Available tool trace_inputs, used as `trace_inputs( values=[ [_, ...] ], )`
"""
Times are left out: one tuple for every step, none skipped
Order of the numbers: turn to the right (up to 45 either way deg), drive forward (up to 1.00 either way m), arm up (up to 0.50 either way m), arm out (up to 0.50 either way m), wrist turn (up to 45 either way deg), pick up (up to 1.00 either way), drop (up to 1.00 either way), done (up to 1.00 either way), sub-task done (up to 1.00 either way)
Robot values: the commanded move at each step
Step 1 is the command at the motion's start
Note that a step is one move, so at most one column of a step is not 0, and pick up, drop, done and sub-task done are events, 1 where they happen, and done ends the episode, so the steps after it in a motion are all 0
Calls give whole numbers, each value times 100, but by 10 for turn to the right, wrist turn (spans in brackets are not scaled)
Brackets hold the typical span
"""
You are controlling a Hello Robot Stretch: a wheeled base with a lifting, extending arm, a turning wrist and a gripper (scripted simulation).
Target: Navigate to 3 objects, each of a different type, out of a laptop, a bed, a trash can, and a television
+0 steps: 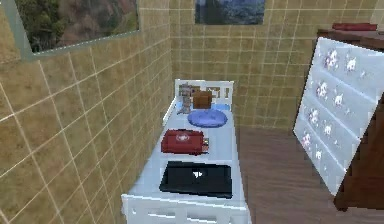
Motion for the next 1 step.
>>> trace_inputs(
  values=[
    [-450, 0, 0, 0, 0, 0, 0, 0, 0]
  ],
)
